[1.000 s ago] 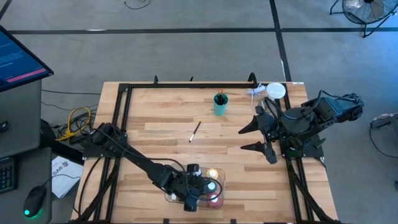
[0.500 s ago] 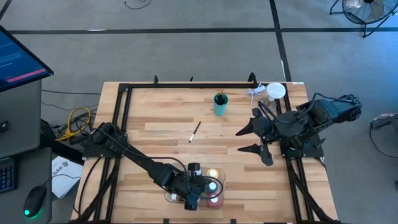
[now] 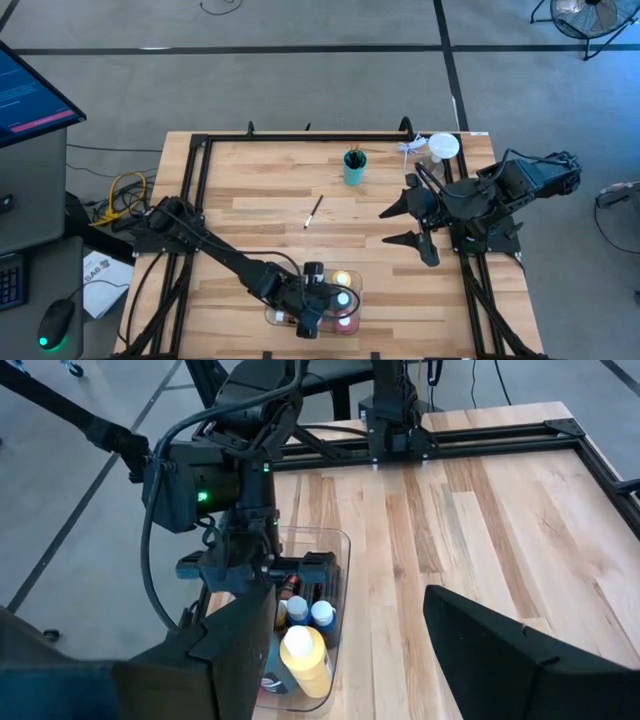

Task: Pick & Place Paint Supplies
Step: Adjust the paint bottles

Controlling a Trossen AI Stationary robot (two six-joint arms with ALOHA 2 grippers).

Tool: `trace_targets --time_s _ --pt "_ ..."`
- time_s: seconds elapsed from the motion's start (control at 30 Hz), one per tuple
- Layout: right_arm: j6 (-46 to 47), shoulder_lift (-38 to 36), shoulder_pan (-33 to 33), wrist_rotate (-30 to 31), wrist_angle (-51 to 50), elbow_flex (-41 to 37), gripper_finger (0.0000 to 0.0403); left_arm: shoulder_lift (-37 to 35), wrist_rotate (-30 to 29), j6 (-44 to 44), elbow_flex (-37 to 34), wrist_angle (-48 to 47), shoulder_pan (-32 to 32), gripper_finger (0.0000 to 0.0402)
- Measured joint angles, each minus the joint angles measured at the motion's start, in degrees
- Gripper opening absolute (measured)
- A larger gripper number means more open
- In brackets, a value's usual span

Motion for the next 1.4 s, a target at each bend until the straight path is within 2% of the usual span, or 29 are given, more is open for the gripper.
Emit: trace_targets --time_s 0.6,1.03,1.4 --pt "-0.3 0.0 -0.1 0.0 0.0 0.0 0.0249 0.0 1.6 1.5 0.0 0.9 0.9 0.0002" --pt "-0.3 0.0 -0.3 0.0 -0.2 0.0 0.0249 0.0 1.6 1.4 0.0 -3.5 1.0 0.0001" --pt "-0.4 0.0 -0.4 0.0 -0.2 0.0 0.0249 0.0 1.7 1.5 0.0 -4.2 4.6 0.0001"
